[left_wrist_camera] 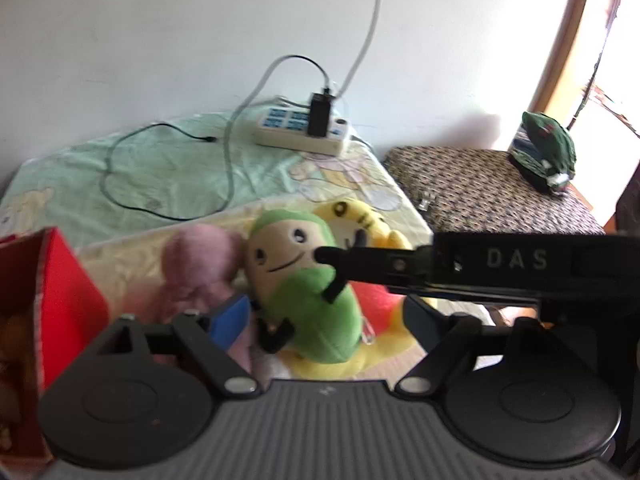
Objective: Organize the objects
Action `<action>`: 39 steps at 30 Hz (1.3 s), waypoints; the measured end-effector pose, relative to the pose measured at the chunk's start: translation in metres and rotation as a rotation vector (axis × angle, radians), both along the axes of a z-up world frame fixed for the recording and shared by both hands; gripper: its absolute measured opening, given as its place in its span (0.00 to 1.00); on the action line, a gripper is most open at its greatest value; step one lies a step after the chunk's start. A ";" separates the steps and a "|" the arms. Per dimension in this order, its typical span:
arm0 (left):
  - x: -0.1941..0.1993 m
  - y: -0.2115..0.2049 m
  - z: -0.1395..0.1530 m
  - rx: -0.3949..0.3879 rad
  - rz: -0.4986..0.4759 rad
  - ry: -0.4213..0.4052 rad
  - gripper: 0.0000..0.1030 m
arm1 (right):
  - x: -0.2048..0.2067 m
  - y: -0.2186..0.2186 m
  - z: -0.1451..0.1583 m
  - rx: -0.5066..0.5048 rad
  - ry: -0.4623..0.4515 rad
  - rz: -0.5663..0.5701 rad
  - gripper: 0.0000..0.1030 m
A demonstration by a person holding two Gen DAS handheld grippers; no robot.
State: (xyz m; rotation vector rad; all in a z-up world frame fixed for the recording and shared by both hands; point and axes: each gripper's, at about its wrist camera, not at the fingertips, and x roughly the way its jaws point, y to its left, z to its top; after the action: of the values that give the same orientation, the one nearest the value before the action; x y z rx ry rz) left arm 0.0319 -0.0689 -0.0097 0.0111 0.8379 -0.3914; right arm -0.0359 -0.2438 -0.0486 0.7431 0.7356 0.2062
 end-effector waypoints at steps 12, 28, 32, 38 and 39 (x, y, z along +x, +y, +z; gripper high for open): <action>0.041 0.001 -0.031 -0.039 -0.004 0.088 0.70 | 0.032 -0.002 -0.024 0.075 0.056 0.054 0.47; 0.021 -0.008 -0.014 -0.010 -0.003 0.019 0.64 | 0.018 -0.004 -0.012 0.010 0.003 0.062 0.30; 0.004 -0.010 0.005 -0.007 -0.012 -0.043 0.64 | 0.003 -0.001 0.005 -0.007 -0.069 0.055 0.30; -0.024 -0.006 0.029 0.005 0.001 -0.147 0.64 | -0.014 0.009 0.027 -0.021 -0.180 0.054 0.30; -0.029 -0.003 0.032 0.006 0.006 -0.163 0.64 | -0.015 0.011 0.030 -0.021 -0.196 0.056 0.30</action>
State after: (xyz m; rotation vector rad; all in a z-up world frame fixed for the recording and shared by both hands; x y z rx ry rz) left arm 0.0032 -0.0724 0.0228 0.0453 0.6783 -0.3774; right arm -0.0509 -0.2333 -0.0189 0.6719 0.5719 0.3166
